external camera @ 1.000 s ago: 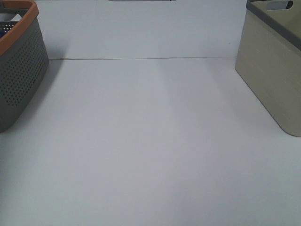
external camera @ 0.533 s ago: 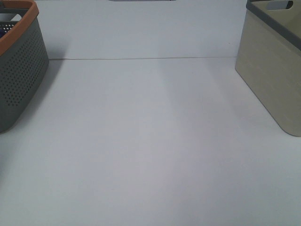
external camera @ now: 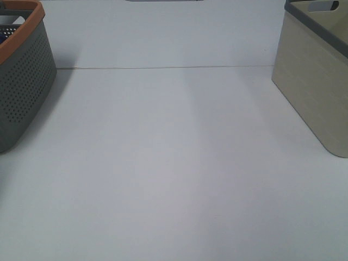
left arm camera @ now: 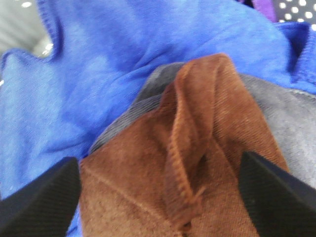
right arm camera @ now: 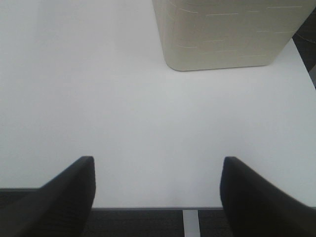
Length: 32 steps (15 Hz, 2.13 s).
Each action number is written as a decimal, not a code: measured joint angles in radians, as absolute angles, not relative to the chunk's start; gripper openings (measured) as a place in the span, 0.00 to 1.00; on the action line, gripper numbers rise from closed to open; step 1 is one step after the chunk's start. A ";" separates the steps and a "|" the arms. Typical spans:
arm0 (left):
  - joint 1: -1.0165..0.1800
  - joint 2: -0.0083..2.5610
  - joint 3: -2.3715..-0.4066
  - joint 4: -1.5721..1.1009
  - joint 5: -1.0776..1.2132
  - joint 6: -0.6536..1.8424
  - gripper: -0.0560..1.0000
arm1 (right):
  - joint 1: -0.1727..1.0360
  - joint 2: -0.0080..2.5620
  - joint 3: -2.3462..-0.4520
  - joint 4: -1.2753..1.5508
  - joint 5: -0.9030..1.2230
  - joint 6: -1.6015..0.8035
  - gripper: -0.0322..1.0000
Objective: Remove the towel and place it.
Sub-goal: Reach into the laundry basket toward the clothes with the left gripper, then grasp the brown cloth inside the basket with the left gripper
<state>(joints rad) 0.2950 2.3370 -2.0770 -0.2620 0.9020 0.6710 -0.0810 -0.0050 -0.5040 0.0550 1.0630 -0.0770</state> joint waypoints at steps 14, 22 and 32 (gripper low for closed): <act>0.285 2.363 -2.080 -0.224 0.902 0.714 0.36 | -0.081 -0.005 -0.504 0.055 1.063 -0.077 0.64; 0.285 2.363 -2.080 -0.257 0.902 0.702 0.24 | -0.081 -0.005 -0.504 0.055 1.063 -0.077 0.64; 0.285 2.363 -2.340 -0.189 1.185 0.698 0.05 | -0.081 -0.005 -0.504 0.055 1.063 -0.077 0.64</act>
<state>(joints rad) 0.2850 2.3630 -2.3400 -0.1890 1.1850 0.6980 -0.0810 -0.0050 -0.5040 0.0550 1.0630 -0.0770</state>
